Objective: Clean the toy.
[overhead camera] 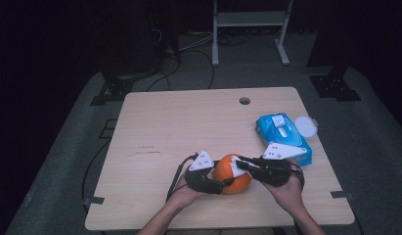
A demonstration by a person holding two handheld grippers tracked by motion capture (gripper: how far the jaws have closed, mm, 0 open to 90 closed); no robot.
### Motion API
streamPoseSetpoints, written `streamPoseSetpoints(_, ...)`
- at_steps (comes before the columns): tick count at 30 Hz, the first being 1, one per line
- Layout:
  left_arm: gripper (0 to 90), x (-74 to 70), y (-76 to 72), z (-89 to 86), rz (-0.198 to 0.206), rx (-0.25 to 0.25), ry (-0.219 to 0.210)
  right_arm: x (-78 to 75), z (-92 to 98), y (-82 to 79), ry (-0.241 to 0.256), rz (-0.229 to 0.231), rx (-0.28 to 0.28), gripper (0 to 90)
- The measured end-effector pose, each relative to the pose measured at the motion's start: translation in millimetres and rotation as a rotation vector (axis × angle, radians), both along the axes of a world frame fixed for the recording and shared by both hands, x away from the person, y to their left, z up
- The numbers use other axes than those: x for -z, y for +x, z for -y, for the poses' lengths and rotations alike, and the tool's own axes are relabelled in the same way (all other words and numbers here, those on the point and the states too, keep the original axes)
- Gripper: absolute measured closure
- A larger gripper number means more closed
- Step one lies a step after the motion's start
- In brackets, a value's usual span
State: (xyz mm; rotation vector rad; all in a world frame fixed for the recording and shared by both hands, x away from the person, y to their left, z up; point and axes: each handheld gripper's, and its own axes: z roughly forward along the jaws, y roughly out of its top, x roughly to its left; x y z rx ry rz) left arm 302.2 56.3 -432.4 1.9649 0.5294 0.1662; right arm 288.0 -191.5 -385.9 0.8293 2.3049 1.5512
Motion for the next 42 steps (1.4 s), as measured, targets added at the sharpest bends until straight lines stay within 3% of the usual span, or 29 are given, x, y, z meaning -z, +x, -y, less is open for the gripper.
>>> streamPoseSetpoints(2, 26.1, 0.1, 0.7, -1.0, 0.003, 0.004, 0.002, 3.3, 7.6, 4.3, -0.017, 0.005, 0.043, 80.5)
streamPoseSetpoints(4, 26.1, 0.9, 1.2, -0.8, 0.0, -0.003, -0.007, 8.5, 16.6, 8.5, -0.012, -0.029, 0.081, 80.6)
streamPoseSetpoints(6, 26.1, 0.8, 1.1, 0.6, 0.002, -0.008, -0.001, 10.5, 18.5, 8.7, 0.002, -0.043, 0.081, 80.7)
streamPoseSetpoints(12, 25.5, 1.0, -2.0, 4.4, -0.012, -0.049, -0.007, -0.6, -4.0, -5.5, -0.011, 0.015, 0.006, 80.5)
streamPoseSetpoints(14, 23.7, 0.4, -2.3, 3.9, -0.005, -0.028, -0.003, -1.3, -6.1, -5.0, -0.029, 0.029, 0.007, 80.5)
streamPoseSetpoints(18, 21.0, -1.5, -0.8, -2.0, 0.004, 0.063, -0.026, 2.6, 5.1, 1.1, -0.012, 0.003, 0.022, 80.3)
streamPoseSetpoints(20, 20.6, -3.5, 2.1, -4.7, 0.026, 0.05, -0.042, 2.8, 12.5, 2.0, -0.001, -0.011, 0.033, 80.2)
streamPoseSetpoints(22, 17.2, -3.1, 5.4, -3.0, 0.024, 0.029, -0.043, 2.7, 15.1, 2.1, 0.006, -0.017, 0.035, 80.2)
streamPoseSetpoints(25, 18.1, 2.1, 3.2, 2.4, 0.032, 0.045, -0.024, 0.7, 6.3, -1.7, -0.017, 0.007, 0.025, 80.2)
streamPoseSetpoints(28, 23.8, 3.7, -0.1, 5.1, 0.047, 0.05, -0.02, -2.1, -11.7, -12.1, -0.023, 0.026, -0.042, 80.2)
streamPoseSetpoints(30, 26.1, 3.5, -2.8, 5.9, 0.056, 0.056, -0.008, -2.9, -22.3, -17.5, -0.066, 0.054, -0.058, 80.2)
streamPoseSetpoints(32, 27.7, 4.6, -4.0, 4.9, 0.057, 0.058, -0.009, -2.9, -22.6, -15.5, -0.073, 0.073, -0.046, 80.3)
streamPoseSetpoints(35, 28.0, 4.3, -4.2, 5.3, 0.062, 0.064, 0.0, -2.9, -7.5, -5.5, -0.06, 0.069, 0.018, 80.5)
streamPoseSetpoints(38, 25.8, 4.6, -3.5, 6.8, 0.06, 0.066, -0.008, 2.7, 12.9, 5.0, -0.046, 0.024, 0.096, 80.5)
streamPoseSetpoints(40, 18.5, 6.7, -2.0, 9.4, 0.047, 0.071, -0.008, 6.5, 18.7, 6.6, -0.02, -0.005, 0.099, 80.5)
streamPoseSetpoints(42, 17.5, 8.1, -3.3, 11.4, 0.056, 0.087, 0.0, 3.6, 10.4, 1.3, -0.031, 0.009, 0.076, 80.4)
